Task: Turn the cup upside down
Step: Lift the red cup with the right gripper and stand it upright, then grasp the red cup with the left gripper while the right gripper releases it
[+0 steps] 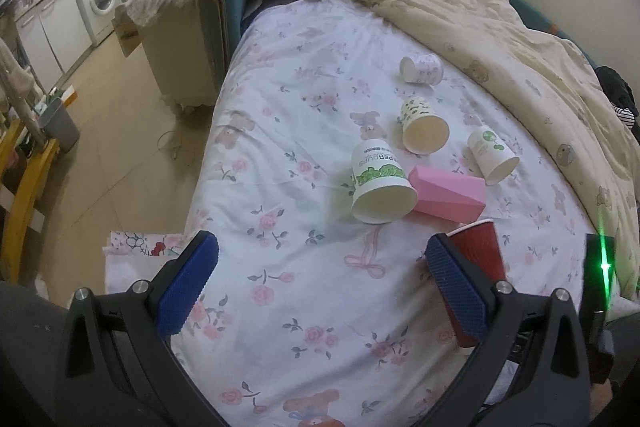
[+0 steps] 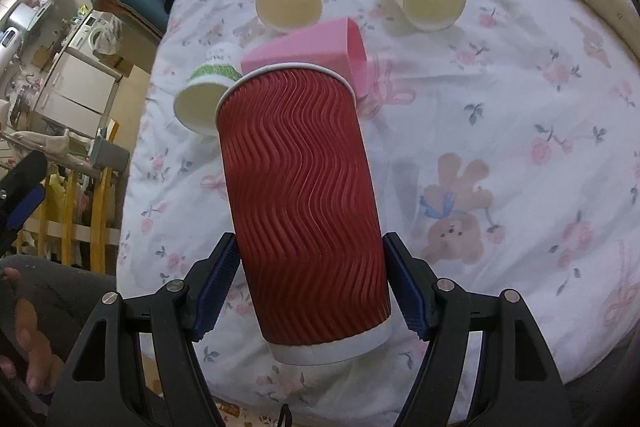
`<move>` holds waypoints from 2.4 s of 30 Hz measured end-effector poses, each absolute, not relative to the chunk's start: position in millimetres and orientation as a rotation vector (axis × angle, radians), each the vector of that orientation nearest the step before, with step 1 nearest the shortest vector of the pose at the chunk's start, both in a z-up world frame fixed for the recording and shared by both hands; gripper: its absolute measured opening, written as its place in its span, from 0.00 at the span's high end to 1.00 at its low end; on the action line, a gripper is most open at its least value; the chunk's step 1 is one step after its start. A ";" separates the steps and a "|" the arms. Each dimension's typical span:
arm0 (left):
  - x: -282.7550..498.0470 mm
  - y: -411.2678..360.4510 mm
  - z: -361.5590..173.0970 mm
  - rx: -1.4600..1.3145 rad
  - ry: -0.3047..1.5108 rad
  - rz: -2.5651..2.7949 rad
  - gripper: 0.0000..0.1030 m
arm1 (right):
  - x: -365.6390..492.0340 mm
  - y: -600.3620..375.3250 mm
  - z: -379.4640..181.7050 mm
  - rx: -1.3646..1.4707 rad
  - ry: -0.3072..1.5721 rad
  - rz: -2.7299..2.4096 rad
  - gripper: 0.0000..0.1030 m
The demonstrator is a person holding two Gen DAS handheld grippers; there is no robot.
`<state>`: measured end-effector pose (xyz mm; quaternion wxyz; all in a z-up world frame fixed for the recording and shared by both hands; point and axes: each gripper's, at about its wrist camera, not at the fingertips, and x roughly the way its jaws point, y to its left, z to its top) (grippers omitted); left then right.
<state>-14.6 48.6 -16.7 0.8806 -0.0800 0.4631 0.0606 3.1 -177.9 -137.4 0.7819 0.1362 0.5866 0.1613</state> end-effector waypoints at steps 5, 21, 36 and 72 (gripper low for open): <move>-10.5 44.6 -19.7 -0.167 0.972 0.121 0.00 | 8.4 -176.3 -158.6 0.362 1.328 0.331 0.28; -7.3 35.0 -23.5 -0.168 0.975 0.103 0.00 | 5.5 -175.7 -152.4 0.353 1.318 0.344 0.16; -15.5 40.2 -17.8 -0.187 0.952 0.092 0.00 | -10.2 -230.6 -67.8 0.334 1.120 0.310 0.02; -12.8 -93.7 -90.7 -0.123 1.273 -0.043 0.00 | -26.1 -317.9 -59.3 0.566 0.957 0.130 0.02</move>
